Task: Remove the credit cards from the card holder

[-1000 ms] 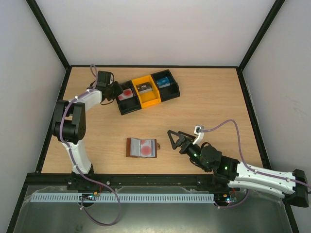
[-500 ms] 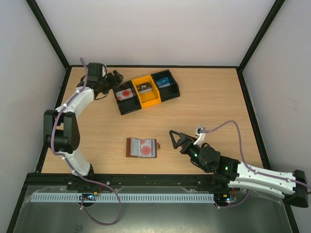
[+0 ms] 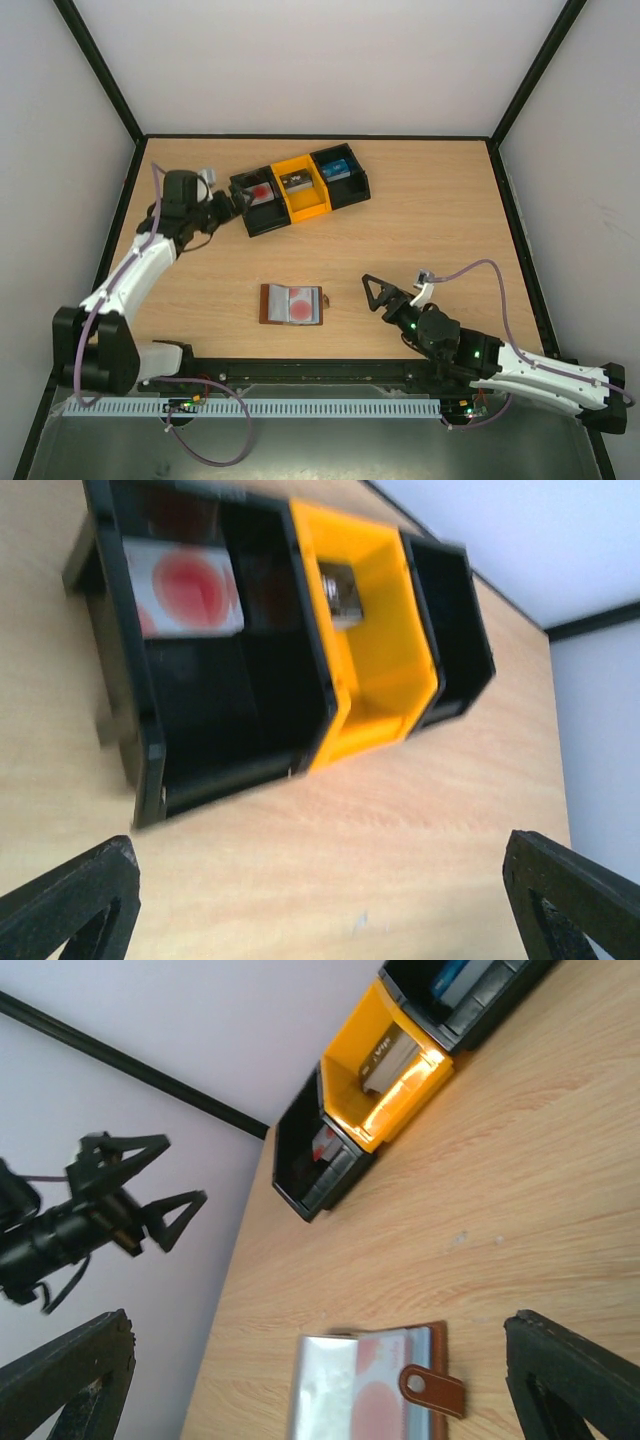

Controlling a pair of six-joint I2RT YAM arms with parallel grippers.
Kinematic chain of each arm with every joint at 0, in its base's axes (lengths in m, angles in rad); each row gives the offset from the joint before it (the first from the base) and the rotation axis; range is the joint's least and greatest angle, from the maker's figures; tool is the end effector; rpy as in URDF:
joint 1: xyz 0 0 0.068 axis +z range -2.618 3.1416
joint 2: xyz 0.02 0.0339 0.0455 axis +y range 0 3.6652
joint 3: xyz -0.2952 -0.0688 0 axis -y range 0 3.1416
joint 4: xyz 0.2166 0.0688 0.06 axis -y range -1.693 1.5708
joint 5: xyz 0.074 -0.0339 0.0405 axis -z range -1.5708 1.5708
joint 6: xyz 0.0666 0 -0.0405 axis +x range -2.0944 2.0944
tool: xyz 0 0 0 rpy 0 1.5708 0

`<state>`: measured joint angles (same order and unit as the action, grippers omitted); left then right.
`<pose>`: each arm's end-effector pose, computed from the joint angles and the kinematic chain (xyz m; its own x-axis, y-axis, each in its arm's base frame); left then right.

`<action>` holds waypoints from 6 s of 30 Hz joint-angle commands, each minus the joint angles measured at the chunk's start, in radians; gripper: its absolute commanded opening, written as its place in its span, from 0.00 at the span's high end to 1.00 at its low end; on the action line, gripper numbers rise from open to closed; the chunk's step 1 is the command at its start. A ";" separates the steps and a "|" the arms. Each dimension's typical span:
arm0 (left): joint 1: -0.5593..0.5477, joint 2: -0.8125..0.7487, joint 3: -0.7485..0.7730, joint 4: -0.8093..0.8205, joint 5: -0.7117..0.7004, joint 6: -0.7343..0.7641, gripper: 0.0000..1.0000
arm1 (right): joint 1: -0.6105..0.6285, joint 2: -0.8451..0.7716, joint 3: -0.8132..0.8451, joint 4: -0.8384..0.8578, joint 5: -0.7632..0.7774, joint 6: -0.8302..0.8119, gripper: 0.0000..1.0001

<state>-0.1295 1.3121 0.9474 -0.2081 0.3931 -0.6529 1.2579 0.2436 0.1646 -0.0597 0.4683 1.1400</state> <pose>0.2765 -0.0617 0.3042 -0.6933 -0.4756 -0.5414 0.0218 0.7371 -0.6754 0.0552 0.0729 0.2090 -0.6642 0.5811 -0.4703 -0.2584 0.4118 0.8738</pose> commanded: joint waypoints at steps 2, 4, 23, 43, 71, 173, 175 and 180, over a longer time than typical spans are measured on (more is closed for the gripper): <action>-0.032 -0.184 -0.175 0.009 0.102 0.023 0.01 | 0.003 0.022 -0.013 -0.061 -0.002 0.012 0.00; -0.042 -0.238 -0.229 -0.003 0.114 0.022 0.01 | 0.004 0.059 -0.006 -0.066 -0.002 0.009 0.04; -0.421 -0.294 -0.601 0.325 0.163 -0.164 0.40 | 0.003 0.661 0.147 0.237 -0.219 -0.082 0.73; -0.433 -0.138 -0.783 0.544 0.142 -0.232 0.62 | -0.001 1.082 0.315 0.442 -0.416 -0.102 0.76; -0.424 -0.280 -0.772 0.329 0.019 -0.207 0.63 | -0.113 1.236 0.180 0.439 -0.315 -0.164 0.84; -0.418 -0.294 -0.845 0.428 -0.028 -0.235 0.92 | -0.116 1.282 0.287 0.494 -0.425 -0.082 0.63; -0.418 -0.296 -0.843 0.427 -0.027 -0.235 0.92 | -0.117 1.289 0.288 0.494 -0.427 -0.082 0.62; -0.418 -0.304 -0.845 0.422 -0.029 -0.237 0.92 | -0.117 1.310 0.290 0.523 -0.458 -0.079 0.62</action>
<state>-0.5507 1.0176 0.1165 0.2180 0.3588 -0.8856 1.1454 1.5238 0.4484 0.4568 0.0139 1.0515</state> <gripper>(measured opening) 0.079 0.383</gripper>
